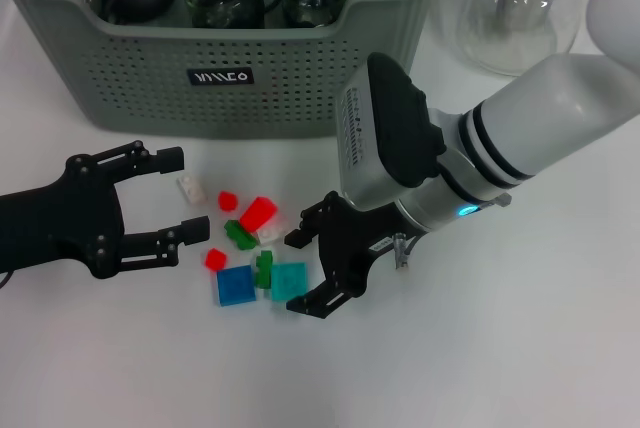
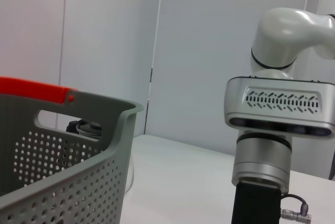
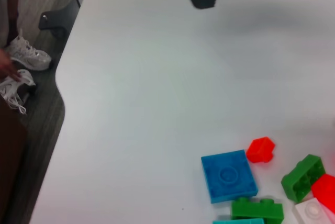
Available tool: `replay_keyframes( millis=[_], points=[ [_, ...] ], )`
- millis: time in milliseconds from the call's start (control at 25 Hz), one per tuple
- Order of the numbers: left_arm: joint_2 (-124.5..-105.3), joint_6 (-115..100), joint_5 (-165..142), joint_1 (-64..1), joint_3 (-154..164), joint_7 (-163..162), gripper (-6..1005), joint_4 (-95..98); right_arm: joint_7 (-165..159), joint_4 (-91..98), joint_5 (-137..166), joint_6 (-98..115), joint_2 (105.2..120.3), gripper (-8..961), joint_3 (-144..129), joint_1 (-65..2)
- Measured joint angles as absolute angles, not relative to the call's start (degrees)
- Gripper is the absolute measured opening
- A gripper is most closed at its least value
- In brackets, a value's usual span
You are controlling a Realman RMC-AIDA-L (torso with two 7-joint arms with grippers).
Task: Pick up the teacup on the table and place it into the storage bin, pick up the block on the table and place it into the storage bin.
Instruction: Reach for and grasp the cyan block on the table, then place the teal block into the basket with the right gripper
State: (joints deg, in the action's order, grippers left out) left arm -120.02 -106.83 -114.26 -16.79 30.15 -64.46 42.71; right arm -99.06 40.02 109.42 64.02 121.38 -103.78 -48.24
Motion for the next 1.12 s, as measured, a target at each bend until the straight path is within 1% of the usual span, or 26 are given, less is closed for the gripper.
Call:
replay_keyframes(
  millis=[520, 880, 1040, 1120],
  points=[
    [-119.97, -106.8, -114.3, -17.1, 30.1, -64.4, 843, 42.0, -99.3, 39.4, 106.5, 60.4, 121.42, 768, -107.9, -48.3],
    [-119.97, -106.3, -114.3, -17.0, 30.1, -64.3, 843, 41.9, -100.9, 39.8, 106.5, 58.9, 121.36, 586, -110.3, -48.4],
    [-119.97, -106.3, -114.3, -16.9, 30.1, -64.3, 843, 41.8, -102.2, 42.6, 107.0, 60.0, 120.84, 496, -110.3, -47.4],
    [-119.94, -106.3, -114.3, -16.8, 30.1, -64.3, 843, 41.8, -104.5, 45.1, 108.6, 61.5, 120.35, 447, -109.3, -46.5]
  ],
)
